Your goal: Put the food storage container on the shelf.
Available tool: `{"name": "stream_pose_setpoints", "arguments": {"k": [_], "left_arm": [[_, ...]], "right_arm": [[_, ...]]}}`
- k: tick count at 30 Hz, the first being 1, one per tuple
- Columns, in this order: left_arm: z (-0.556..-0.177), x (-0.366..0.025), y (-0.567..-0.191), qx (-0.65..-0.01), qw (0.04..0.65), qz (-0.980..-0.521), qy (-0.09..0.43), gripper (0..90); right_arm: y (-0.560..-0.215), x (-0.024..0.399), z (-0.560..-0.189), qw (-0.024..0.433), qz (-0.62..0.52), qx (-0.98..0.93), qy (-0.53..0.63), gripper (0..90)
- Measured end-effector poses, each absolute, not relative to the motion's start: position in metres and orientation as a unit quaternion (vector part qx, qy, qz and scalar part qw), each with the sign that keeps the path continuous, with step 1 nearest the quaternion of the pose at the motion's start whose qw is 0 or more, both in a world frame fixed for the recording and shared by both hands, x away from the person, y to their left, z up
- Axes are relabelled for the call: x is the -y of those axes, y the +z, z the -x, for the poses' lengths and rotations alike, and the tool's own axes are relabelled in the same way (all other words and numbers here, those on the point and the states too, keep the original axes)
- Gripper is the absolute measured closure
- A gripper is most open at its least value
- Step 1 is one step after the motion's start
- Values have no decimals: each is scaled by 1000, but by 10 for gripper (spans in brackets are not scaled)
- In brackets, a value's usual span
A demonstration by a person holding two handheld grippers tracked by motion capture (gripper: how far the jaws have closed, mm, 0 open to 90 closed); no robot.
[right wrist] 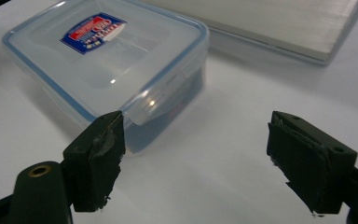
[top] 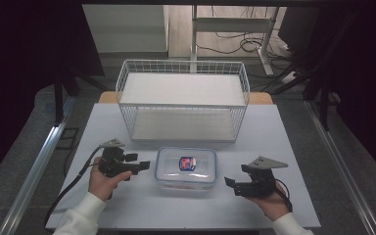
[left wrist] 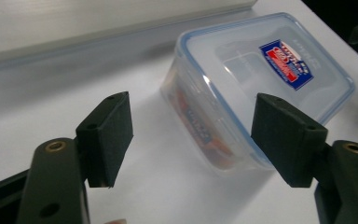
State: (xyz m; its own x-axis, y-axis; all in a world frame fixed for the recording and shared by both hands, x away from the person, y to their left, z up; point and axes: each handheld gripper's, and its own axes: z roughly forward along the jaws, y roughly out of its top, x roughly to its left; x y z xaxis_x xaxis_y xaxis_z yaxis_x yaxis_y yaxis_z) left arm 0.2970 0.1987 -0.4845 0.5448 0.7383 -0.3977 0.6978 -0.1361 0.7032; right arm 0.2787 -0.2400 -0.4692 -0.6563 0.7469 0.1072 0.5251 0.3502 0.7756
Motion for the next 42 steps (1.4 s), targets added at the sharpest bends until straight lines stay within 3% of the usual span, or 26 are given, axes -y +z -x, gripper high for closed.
{"name": "stream_pose_setpoints", "arguments": {"k": [17,26,32,42], "left_arm": [[-328,-187,-503,-489,462,-739,-31,227],[-337,-167,-515,-474,463,-743,-94,209],[-333,-163,-517,-471,467,-737,-131,258],[-333,-164,-517,-478,466,-732,-136,304]], "right_arm": [[-472,219,-297,115,-376,-817,422,189],[-473,209,-307,94,-387,-810,431,167],[-475,208,-316,47,-412,-791,450,136],[-489,206,-333,-30,-453,-772,445,131]]}}
